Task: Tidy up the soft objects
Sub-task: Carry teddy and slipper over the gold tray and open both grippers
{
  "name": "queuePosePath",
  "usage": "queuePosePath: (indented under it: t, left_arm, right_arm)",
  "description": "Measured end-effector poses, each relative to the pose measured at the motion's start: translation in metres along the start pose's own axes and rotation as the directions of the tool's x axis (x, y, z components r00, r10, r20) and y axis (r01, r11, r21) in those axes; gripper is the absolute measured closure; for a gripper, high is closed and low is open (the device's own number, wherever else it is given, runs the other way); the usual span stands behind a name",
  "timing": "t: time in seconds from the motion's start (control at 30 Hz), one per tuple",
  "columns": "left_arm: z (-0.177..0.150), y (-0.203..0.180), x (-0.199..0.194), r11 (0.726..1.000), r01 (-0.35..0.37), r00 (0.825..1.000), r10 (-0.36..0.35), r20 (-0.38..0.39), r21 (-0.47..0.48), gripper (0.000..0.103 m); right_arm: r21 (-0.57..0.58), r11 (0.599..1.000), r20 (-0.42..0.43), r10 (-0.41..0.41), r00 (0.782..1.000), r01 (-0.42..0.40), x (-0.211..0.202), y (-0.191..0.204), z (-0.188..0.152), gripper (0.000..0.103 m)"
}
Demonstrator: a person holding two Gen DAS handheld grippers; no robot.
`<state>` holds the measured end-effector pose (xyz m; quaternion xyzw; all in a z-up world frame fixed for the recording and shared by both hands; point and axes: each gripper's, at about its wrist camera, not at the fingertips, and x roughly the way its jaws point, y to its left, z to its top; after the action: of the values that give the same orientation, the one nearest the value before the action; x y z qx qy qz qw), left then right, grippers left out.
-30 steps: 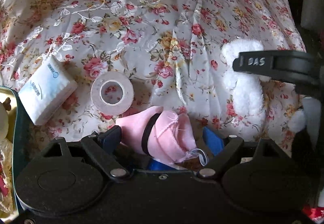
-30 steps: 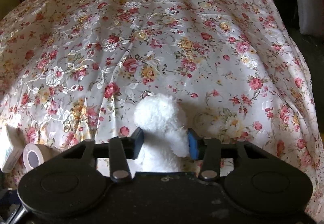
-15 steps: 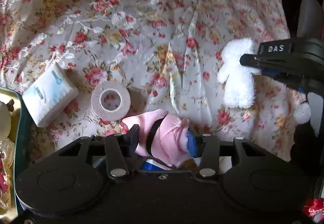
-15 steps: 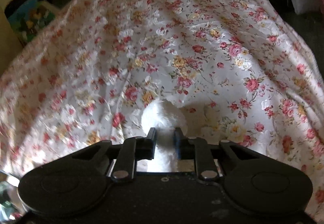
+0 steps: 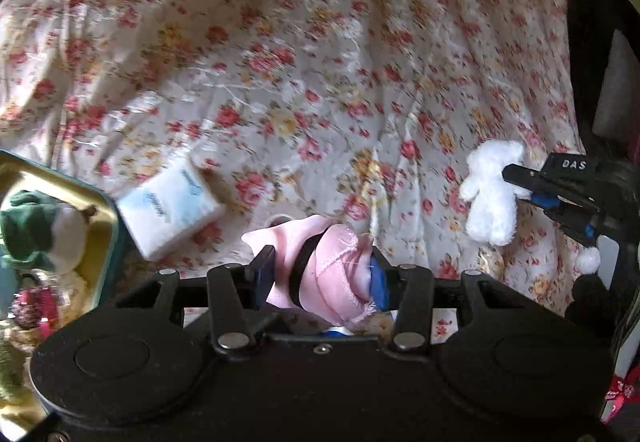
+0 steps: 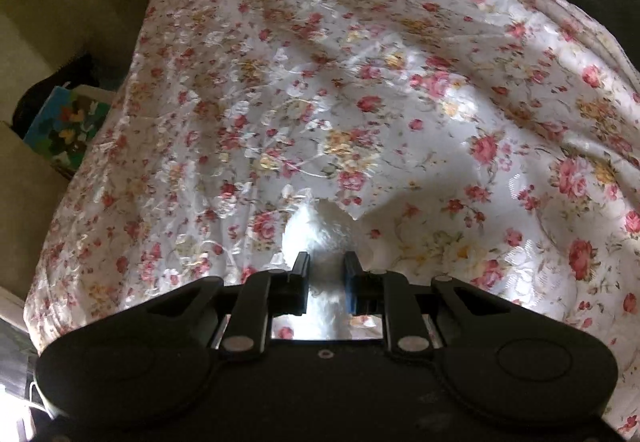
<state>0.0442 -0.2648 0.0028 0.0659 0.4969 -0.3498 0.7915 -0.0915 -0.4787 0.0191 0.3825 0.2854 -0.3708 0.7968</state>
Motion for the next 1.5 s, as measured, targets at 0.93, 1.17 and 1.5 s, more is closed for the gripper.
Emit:
queuePosePath:
  t: [0.93,1.17,1.5]
  left_arm:
    - [-0.038,0.188,-0.142,0.922,-0.242,0.952,0.285,0.107,-0.302,0.056]
    - [-0.059,0.214,-0.147,0.914,-0.281,0.949,0.310,0.058,-0.294,0.056]
    - [-0.078,0.226,-0.149,0.928,-0.266,0.960,0.280,0.018,-0.261,0.056]
  right_arm:
    - [-0.351,0.874,-0.176,0.290,0.941,-0.335,-0.053,0.149,-0.094,0.086]
    - [-0.407,0.808,-0.261,0.345,0.902,-0.426,-0.082,0.197,-0.141,0.086]
    - [-0.503,0.731,-0.304,0.350,0.886,-0.461,-0.090,0.276,-0.188,0.086]
